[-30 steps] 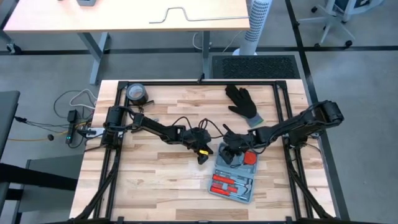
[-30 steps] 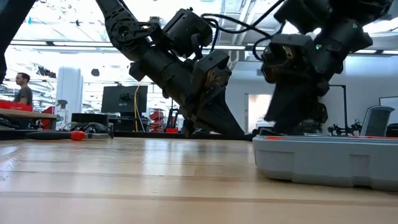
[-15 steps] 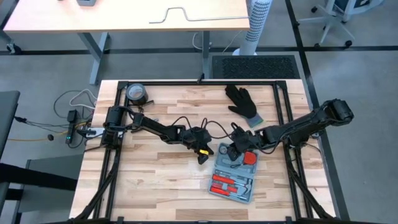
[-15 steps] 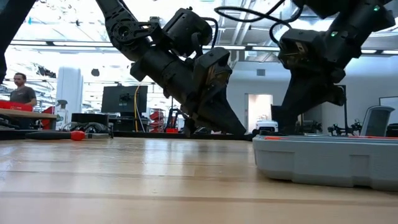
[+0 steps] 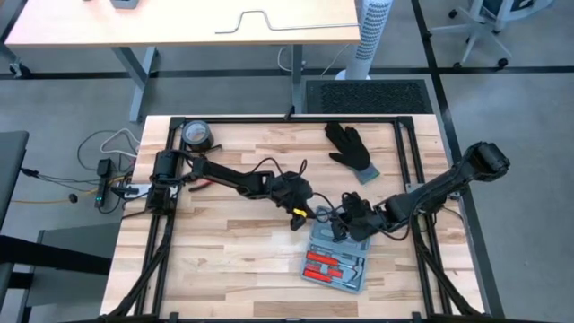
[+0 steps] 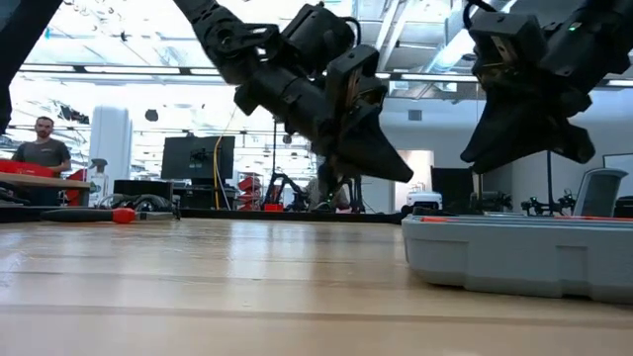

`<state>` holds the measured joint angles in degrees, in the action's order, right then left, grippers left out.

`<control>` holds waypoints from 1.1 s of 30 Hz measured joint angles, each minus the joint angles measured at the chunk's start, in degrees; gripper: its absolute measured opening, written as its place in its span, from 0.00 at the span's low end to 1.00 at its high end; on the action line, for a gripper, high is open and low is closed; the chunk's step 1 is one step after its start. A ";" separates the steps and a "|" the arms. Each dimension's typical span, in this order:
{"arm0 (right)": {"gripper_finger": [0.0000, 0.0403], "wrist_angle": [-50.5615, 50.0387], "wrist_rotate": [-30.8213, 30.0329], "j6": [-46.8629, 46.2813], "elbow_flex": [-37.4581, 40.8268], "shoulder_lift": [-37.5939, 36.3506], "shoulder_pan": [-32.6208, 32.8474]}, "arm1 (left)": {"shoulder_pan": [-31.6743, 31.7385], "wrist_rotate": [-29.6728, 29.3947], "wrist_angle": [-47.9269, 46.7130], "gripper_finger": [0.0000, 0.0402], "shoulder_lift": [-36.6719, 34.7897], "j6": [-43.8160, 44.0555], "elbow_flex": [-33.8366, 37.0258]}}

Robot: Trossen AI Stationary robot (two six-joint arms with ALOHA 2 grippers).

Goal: Prefit tool cases
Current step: Put the black electrical tape into the gray tool case

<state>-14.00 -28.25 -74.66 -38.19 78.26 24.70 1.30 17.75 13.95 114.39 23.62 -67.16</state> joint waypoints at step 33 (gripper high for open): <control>0.17 25.33 8.74 2.68 9.98 1.72 -10.29 | 1.38 9.62 2.10 0.00 -0.55 -2.57 2.15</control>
<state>11.33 -19.51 -71.98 -28.21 79.98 14.41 2.68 27.37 16.06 113.84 21.05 -65.02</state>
